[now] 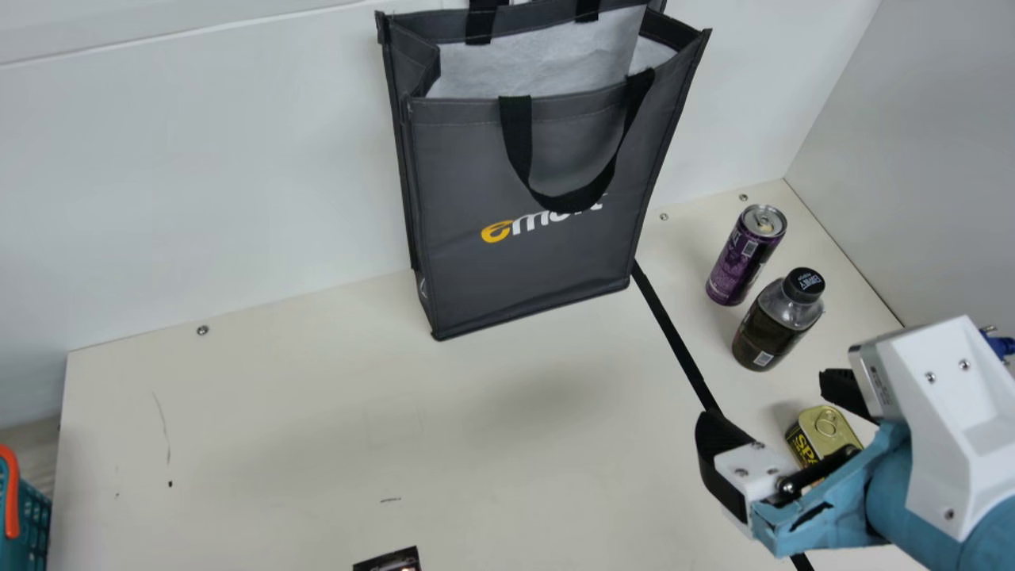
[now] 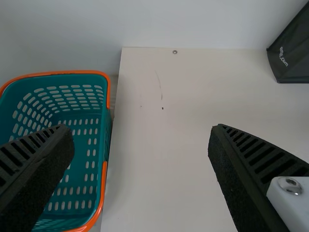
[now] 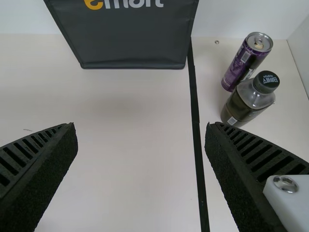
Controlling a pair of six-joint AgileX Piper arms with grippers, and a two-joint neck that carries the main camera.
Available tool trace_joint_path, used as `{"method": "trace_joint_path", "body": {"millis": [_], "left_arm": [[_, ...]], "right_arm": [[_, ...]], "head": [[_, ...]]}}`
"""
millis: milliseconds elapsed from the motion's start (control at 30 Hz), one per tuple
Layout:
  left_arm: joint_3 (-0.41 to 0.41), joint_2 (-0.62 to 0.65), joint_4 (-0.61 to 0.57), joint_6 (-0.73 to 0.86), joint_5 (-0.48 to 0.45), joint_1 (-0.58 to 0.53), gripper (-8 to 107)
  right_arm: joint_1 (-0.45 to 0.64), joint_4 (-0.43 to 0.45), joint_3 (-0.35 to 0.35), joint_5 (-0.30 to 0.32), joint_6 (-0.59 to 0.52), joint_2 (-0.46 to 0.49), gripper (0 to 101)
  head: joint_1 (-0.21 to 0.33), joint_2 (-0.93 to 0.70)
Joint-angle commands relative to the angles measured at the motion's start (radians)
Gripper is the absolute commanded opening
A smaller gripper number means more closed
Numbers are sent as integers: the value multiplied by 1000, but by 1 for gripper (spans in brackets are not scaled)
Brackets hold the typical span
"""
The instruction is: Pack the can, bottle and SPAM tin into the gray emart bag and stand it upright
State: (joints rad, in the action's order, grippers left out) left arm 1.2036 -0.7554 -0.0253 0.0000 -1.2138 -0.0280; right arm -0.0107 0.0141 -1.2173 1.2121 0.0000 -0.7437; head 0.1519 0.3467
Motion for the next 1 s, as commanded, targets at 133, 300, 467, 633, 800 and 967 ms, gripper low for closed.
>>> {"method": "trace_joint_path", "body": {"millis": [133,300,467,633,800,967], "left_arm": [[0,0,0,0,0,0,90],[0,0,0,0,0,0,90],[0,0,0,0,0,0,90],[0,0,0,0,0,0,90],[0,0,0,0,0,0,90],[0,0,0,0,0,0,90]], "right_arm": [[0,0,0,0,0,0,95],[0,0,0,0,0,0,95],[0,0,0,-1,0,0,95],[-1,2,-3,-2,-2,-4,95],[-7,9,-26,-5,-13,-25,95],[-9,21,-70,-6,-37,-61,95]], "head": [[23,2],[23,2],[23,2],[23,2],[23,2],[23,2]]}}
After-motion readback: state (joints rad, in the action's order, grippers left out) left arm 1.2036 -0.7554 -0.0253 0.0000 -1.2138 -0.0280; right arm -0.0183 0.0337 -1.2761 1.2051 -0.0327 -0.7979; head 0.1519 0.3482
